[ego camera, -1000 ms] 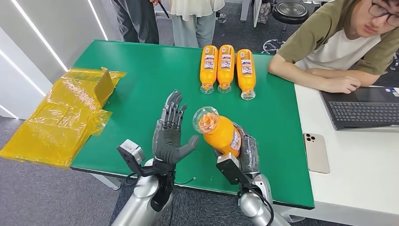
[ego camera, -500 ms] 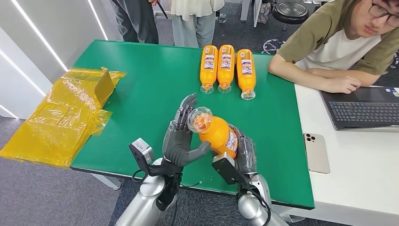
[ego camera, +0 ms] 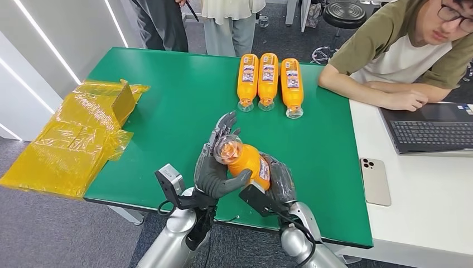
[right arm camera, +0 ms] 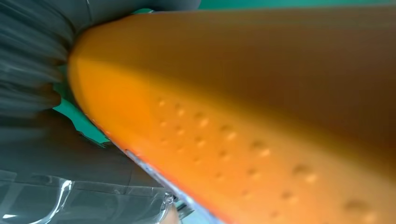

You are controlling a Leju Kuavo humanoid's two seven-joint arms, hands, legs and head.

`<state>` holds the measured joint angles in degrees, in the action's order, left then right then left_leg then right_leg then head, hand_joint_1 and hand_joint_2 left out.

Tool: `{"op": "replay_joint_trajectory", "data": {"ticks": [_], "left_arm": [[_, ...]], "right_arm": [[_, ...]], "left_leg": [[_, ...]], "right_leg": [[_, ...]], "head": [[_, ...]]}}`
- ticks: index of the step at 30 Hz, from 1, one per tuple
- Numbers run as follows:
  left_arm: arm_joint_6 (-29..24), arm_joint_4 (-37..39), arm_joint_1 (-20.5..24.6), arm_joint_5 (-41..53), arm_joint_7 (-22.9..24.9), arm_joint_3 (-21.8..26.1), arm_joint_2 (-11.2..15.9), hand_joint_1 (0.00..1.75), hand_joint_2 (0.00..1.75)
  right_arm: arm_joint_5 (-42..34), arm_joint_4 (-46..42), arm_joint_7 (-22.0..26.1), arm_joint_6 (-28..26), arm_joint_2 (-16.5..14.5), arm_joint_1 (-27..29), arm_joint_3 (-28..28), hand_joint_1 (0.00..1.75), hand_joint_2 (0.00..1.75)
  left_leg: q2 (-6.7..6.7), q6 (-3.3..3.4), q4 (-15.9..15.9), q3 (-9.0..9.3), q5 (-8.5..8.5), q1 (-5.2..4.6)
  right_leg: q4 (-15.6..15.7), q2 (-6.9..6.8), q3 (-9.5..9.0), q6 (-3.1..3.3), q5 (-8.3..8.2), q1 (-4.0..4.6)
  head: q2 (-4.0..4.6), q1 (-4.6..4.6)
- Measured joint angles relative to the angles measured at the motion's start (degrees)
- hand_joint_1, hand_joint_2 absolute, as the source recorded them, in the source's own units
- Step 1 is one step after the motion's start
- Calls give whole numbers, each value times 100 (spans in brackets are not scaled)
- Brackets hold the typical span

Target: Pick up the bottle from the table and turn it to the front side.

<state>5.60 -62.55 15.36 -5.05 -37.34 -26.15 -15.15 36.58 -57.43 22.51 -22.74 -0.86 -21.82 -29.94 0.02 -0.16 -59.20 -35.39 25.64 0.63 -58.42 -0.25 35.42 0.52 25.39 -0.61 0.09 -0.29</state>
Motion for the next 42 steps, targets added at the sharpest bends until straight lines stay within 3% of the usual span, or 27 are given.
{"op": "replay_joint_trajectory", "data": {"ticks": [16,23,36,40,42], "left_arm": [[11,1,18,85,78,15,-11,0,175],[-415,45,56,414,197,53,-26,0,175],[-642,181,77,448,147,134,-35,0,175],[-668,201,69,431,105,179,-34,175,175],[-683,203,64,410,62,198,-33,175,175]], "right_arm": [[97,197,13,40,-256,-117,-53,175,175],[163,100,36,206,-338,-104,-96,175,175],[327,-66,-107,402,-344,-51,-141,175,175],[410,-72,-199,524,-344,-54,-143,175,175],[436,-61,-219,561,-344,-64,-144,175,175]], "left_leg": [[0,0,0,0,0,0],[0,0,0,0,0,0],[0,0,0,0,0,0],[0,0,0,-1,0,0],[0,0,0,-1,0,0]], "right_leg": [[0,1,1,0,0,0],[0,1,1,0,0,0],[0,1,1,0,1,0],[0,1,1,0,0,0],[0,1,1,0,1,0]], "head": [[0,-1],[0,0],[0,1],[0,0],[0,0]]}}
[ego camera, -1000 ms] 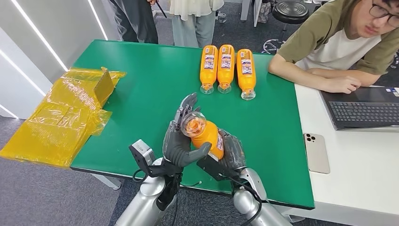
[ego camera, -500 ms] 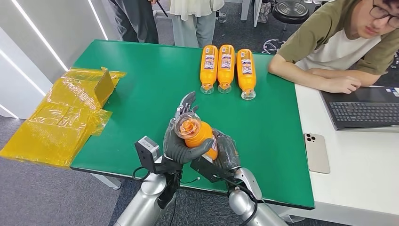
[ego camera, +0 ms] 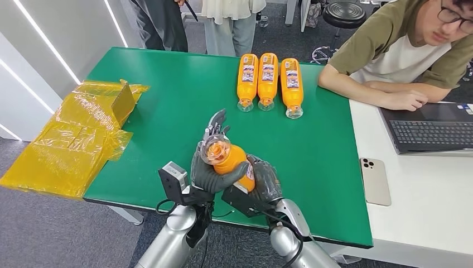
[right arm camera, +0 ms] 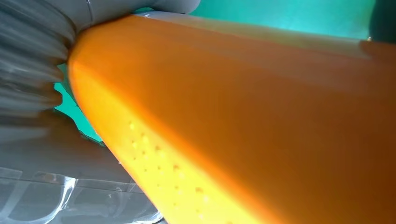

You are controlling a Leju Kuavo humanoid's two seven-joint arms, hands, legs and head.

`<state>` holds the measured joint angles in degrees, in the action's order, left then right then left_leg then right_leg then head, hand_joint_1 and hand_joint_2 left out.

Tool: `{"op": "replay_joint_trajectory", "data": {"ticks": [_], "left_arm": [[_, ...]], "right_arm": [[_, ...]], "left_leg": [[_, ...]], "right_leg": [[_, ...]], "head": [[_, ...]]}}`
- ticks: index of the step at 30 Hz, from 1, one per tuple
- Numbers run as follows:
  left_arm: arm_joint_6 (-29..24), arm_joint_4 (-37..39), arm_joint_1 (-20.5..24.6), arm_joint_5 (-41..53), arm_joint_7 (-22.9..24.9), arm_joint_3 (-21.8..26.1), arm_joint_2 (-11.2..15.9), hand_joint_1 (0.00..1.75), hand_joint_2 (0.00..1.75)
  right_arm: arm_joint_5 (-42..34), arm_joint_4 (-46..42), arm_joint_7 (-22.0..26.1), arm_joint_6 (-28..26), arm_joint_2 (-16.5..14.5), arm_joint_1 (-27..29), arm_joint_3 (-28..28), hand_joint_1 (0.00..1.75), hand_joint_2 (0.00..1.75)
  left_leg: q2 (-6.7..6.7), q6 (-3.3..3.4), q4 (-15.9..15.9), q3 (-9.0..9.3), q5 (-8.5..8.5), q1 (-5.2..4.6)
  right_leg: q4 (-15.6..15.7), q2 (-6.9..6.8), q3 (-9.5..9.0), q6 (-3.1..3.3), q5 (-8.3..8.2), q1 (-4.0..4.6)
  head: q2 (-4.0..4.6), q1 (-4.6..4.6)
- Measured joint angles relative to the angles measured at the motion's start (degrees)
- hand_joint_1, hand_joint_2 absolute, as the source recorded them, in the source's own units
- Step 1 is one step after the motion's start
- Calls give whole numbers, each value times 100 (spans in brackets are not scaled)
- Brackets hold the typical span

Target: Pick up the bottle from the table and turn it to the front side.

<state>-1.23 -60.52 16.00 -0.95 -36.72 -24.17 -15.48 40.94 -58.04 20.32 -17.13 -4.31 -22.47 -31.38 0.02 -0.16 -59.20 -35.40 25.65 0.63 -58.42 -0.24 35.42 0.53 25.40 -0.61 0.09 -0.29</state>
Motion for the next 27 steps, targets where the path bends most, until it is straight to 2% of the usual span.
{"op": "replay_joint_trajectory", "data": {"ticks": [15,16,19,20,27], "left_arm": [[-51,0,-23,-78,-160,91,3,175,175],[-55,0,-25,-81,-167,99,3,175,175],[-59,0,-31,-86,-180,125,3,175,175],[-61,0,-32,-85,-184,131,3,175,175],[-78,0,-33,-78,-188,143,3,175,175]], "right_arm": [[93,206,53,25,-1,-131,-50,175,175],[112,223,57,24,-1,-143,-55,154,175],[155,268,74,10,-2,-168,-73,23,175],[163,279,89,-9,-2,-170,-83,0,175],[34,295,295,-401,-89,-115,-136,0,175]], "left_leg": [[0,0,0,-2,0,0],[0,0,0,-2,0,0],[0,0,0,-2,0,0],[0,0,0,-2,0,0],[-1,0,0,-3,0,0]], "right_leg": [[0,0,0,0,0,0],[0,0,0,0,0,0],[0,0,0,0,0,0],[0,-1,0,0,0,0],[0,-1,1,0,0,0]], "head": [[0,1],[0,0],[0,0],[0,1],[0,0]]}}
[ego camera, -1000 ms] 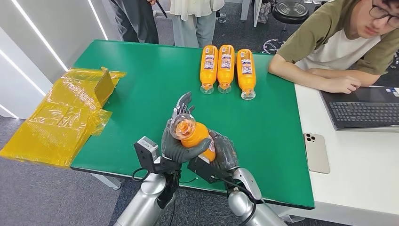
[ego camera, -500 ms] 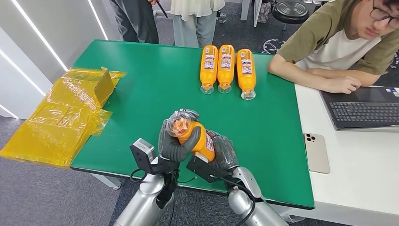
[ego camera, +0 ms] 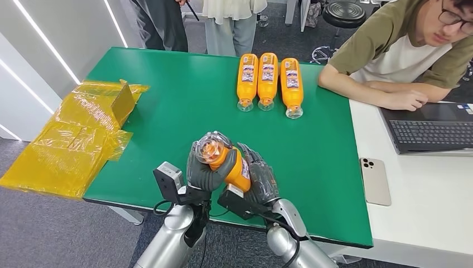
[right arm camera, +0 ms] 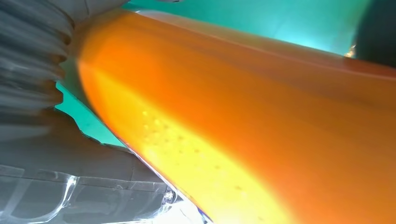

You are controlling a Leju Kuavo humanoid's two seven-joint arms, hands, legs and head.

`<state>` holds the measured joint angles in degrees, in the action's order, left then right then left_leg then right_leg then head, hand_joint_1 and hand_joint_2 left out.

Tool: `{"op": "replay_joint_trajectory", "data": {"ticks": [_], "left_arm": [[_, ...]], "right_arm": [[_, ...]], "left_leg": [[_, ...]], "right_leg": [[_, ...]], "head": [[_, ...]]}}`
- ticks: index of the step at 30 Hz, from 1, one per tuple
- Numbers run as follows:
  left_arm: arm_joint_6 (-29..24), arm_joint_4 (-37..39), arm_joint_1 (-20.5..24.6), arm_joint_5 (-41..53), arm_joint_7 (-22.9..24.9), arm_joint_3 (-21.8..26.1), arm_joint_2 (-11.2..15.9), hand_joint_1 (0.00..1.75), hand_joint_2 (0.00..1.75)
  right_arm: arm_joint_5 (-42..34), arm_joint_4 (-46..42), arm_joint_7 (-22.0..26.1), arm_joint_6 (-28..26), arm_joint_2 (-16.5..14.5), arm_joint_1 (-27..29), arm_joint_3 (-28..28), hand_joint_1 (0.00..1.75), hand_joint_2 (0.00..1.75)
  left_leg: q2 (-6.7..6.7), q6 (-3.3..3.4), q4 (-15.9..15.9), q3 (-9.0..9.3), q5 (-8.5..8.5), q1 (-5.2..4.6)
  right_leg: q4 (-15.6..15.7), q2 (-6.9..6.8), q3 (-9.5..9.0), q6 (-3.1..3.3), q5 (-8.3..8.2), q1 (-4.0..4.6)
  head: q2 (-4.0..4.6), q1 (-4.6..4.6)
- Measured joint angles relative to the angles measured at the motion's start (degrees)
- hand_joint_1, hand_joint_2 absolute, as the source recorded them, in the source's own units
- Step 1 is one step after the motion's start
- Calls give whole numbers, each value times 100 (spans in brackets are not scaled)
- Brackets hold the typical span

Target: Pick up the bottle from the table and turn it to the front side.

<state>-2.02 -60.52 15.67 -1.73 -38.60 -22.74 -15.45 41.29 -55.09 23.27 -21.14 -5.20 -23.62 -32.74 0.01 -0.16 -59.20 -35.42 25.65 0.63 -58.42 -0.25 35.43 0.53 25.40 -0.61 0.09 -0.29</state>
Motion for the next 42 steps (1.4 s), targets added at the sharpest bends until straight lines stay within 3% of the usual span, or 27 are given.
{"op": "replay_joint_trajectory", "data": {"ticks": [4,13,19,26,32,37,42], "left_arm": [[-36,0,1,-11,-1,2,0,175,175],[-366,-73,4,35,1,-4,12,175,175],[-1491,-759,-46,1209,336,40,265,175,175],[-1994,-1327,-84,2046,640,132,604,175,175],[-2857,-1439,-49,4204,1472,306,1396,175,175],[-3048,-1099,313,6009,2148,526,2517,175,175],[-3068,-454,617,6830,2274,617,3469,175,175]], "right_arm": [[-191,-66,220,-367,-74,43,0,0,175],[-1700,-1205,1536,-1733,-232,642,-9,0,175],[-1563,-2471,1678,-1796,-285,1399,32,0,175],[-1552,-3141,1683,-1796,-280,1670,231,0,175],[-1643,-3598,1684,-1796,-283,1942,505,0,175],[-1687,-4092,1686,-1796,-288,2261,747,0,175],[-1755,-4350,1687,-1796,-285,2434,872,0,175]], "left_leg": [[0,0,0,1,0,0],[0,-3,1,-1,3,0],[1,-11,2,-1,11,2],[2,-13,2,0,9,3],[12,-14,3,8,9,5],[23,-20,8,10,9,9],[42,-31,9,20,12,9]], "right_leg": [[0,0,0,0,0,0],[0,1,2,1,1,0],[0,1,4,6,8,1],[-1,2,2,8,8,2],[-3,15,6,11,9,4],[-11,25,9,19,11,9],[-15,47,12,24,11,9]], "head": [[0,0],[0,0],[0,-1],[0,-2],[0,-2],[0,-3],[0,-3]]}}
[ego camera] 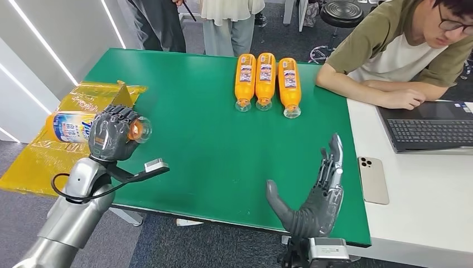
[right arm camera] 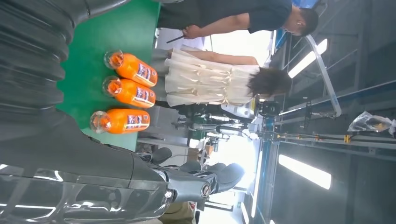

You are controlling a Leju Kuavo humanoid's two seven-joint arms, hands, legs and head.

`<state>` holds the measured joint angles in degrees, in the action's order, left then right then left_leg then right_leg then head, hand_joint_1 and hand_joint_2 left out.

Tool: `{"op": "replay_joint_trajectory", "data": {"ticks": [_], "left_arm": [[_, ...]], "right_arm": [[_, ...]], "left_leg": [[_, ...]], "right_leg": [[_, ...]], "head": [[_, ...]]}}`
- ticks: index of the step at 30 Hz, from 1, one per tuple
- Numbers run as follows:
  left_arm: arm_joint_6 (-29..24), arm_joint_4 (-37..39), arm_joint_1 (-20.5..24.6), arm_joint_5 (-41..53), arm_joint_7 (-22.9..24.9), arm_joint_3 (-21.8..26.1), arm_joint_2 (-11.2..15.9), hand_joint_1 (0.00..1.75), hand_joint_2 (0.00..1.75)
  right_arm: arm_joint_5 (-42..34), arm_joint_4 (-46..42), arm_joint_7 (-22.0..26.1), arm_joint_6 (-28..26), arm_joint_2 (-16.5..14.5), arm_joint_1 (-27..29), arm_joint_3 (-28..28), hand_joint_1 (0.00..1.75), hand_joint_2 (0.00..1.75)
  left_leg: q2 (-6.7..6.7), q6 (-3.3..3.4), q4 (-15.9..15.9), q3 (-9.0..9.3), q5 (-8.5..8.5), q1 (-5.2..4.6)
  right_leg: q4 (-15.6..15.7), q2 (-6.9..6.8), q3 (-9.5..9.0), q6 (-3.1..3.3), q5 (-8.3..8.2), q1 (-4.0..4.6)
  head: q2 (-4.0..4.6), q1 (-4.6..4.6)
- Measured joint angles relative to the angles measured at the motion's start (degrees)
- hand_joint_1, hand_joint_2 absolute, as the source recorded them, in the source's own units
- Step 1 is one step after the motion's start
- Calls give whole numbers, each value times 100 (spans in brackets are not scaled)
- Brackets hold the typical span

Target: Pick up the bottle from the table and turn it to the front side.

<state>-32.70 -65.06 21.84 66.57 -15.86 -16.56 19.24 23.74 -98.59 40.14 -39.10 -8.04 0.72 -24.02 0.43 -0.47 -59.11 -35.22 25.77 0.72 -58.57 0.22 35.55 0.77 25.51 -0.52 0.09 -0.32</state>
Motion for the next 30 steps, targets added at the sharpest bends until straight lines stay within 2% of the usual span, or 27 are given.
{"op": "replay_joint_trajectory", "data": {"ticks": [3,6,12,17,30], "left_arm": [[135,387,125,495,119,-14,246,175,175],[213,940,304,948,143,-89,322,175,175],[220,2235,701,1384,4,-338,308,175,175],[382,3054,879,1507,-298,-521,291,175,175],[806,4099,1180,2108,-169,-950,257,175,175]], "right_arm": [[-9,-59,1,0,1,29,22,0,175],[-16,-90,1,0,2,40,28,0,175],[-98,-110,1,2,13,41,23,0,175],[-46,-142,0,1,42,42,-1,0,175],[277,-247,-1,2,252,407,-13,0,175]], "left_leg": [[-3,0,0,-1,0,-1],[-2,0,-1,-1,0,-2],[-1,0,-2,-1,0,-3],[-1,-4,-2,-1,2,-2],[-5,-8,-1,0,5,-2]], "right_leg": [[1,-4,-1,1,1,-1],[2,-2,-1,1,-1,-2],[2,-1,-2,2,-3,-3],[2,-1,0,3,-2,-2],[2,-4,-3,7,1,-2]], "head": [[0,-2],[0,-2],[0,-2],[0,-2],[0,-2]]}}
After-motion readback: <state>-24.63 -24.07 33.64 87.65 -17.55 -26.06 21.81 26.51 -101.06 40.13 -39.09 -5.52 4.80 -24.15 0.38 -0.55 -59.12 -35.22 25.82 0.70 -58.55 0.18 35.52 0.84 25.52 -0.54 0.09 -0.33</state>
